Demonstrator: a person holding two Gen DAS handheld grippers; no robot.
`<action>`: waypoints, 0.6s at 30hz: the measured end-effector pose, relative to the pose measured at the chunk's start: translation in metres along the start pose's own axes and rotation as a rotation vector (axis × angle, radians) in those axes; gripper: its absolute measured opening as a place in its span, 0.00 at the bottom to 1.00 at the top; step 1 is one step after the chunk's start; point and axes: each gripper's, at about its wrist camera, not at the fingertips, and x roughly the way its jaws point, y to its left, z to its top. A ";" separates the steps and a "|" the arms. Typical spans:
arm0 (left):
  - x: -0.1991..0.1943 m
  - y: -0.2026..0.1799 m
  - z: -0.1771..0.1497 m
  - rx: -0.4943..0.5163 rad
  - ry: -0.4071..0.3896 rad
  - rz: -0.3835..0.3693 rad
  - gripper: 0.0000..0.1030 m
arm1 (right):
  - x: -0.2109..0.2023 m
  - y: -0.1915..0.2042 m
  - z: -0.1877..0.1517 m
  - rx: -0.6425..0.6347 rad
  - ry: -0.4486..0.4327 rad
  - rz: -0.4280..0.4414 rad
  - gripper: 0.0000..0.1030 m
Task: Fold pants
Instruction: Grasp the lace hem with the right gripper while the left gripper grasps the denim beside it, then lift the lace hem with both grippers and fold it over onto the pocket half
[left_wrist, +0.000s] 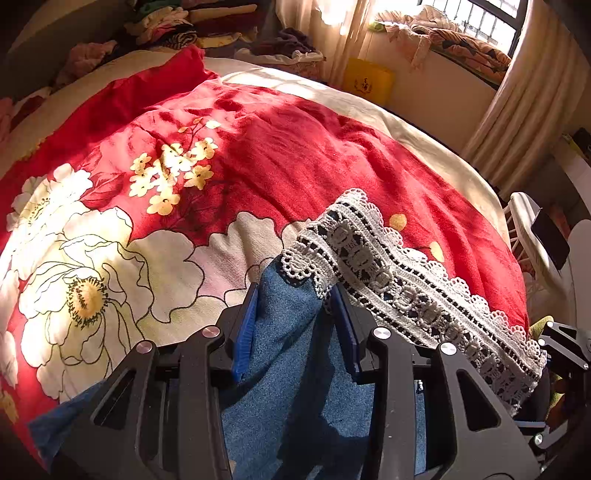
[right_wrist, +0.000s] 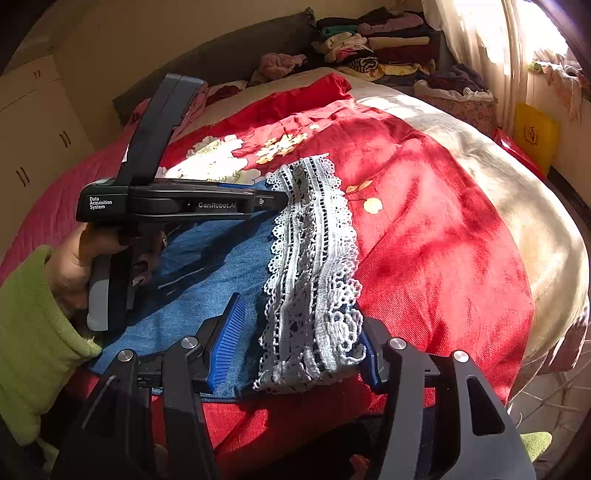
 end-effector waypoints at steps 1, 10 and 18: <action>0.002 -0.001 0.000 0.008 0.003 0.006 0.26 | 0.005 0.000 0.001 0.004 0.022 0.004 0.52; -0.012 0.001 -0.004 -0.006 -0.035 0.028 0.06 | 0.000 -0.003 0.002 0.009 0.002 0.121 0.23; -0.075 0.032 -0.009 -0.074 -0.162 -0.011 0.06 | -0.032 0.058 0.027 -0.120 -0.101 0.254 0.22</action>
